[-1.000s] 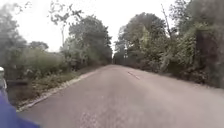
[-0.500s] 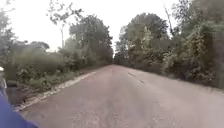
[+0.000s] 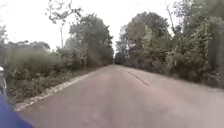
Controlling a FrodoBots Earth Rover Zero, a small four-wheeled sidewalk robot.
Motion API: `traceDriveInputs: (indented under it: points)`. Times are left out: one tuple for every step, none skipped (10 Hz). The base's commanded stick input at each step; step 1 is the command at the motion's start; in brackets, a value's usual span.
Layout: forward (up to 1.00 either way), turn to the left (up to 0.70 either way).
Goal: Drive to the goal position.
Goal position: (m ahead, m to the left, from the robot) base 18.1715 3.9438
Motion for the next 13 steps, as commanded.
traceDriveInputs:
  points:
    - [0.7, 0.0]
    - [0.7, 0.0]
    - [0.7, 0.0]
    - [0.7, 0.0]
    - [0.7, 0.0]
    - [0.7, 0.0]
    - [0.7, 0.0]
    - [0.7, 0.0]
    - [0.7, 0.0]
    - [0.7, 0.0]
    - [0.7, 0.0]
    - [0.7, 0.0]
    - [0.7, 0.0]
